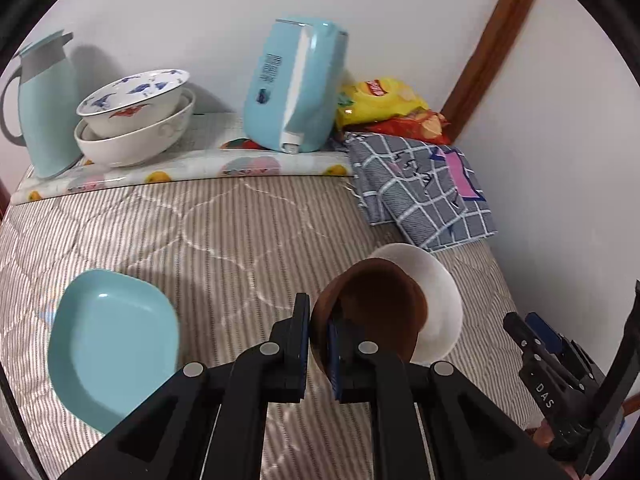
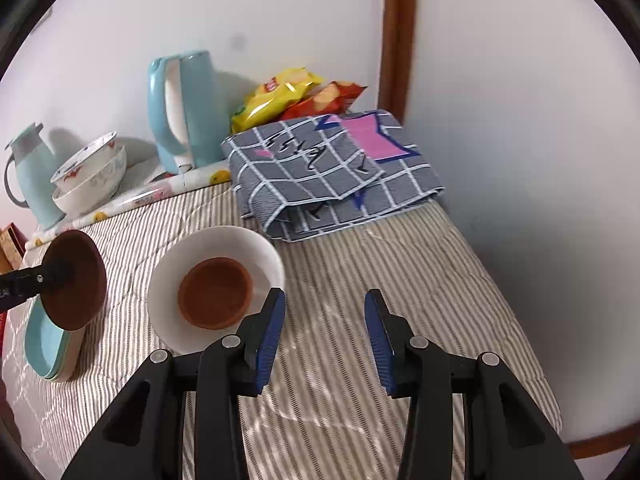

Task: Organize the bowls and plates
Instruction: 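Lower the held brown bowl into the white bowl and open the left gripper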

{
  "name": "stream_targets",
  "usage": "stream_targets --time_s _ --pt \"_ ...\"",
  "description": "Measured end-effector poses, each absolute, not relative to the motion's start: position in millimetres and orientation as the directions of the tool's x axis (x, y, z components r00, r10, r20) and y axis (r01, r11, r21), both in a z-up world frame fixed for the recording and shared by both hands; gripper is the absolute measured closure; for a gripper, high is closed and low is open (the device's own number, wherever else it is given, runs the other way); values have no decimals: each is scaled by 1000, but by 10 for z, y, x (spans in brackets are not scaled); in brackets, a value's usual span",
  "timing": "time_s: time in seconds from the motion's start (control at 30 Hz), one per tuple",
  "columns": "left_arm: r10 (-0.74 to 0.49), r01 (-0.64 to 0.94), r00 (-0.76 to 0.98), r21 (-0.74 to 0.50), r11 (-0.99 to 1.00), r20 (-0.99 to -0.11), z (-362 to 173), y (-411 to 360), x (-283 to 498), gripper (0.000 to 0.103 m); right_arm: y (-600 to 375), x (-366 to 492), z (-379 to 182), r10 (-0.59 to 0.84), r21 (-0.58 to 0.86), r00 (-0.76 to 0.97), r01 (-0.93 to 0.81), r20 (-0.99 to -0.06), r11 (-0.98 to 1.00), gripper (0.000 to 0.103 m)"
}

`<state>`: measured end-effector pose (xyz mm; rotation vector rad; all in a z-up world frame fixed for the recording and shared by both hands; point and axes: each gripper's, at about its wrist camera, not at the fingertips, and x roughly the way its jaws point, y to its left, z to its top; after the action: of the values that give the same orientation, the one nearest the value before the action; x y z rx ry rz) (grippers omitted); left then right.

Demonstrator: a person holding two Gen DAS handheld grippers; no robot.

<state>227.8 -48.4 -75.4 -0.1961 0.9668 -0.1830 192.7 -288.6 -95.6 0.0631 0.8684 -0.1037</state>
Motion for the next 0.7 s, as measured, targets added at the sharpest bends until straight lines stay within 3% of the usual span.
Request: stream_targets --time_s 0.7 --pt "-267 113 515 -244 963 -815 -893 -959 2448 94 -3314 1746 -976 -100 37 629 200 -771 979 62"
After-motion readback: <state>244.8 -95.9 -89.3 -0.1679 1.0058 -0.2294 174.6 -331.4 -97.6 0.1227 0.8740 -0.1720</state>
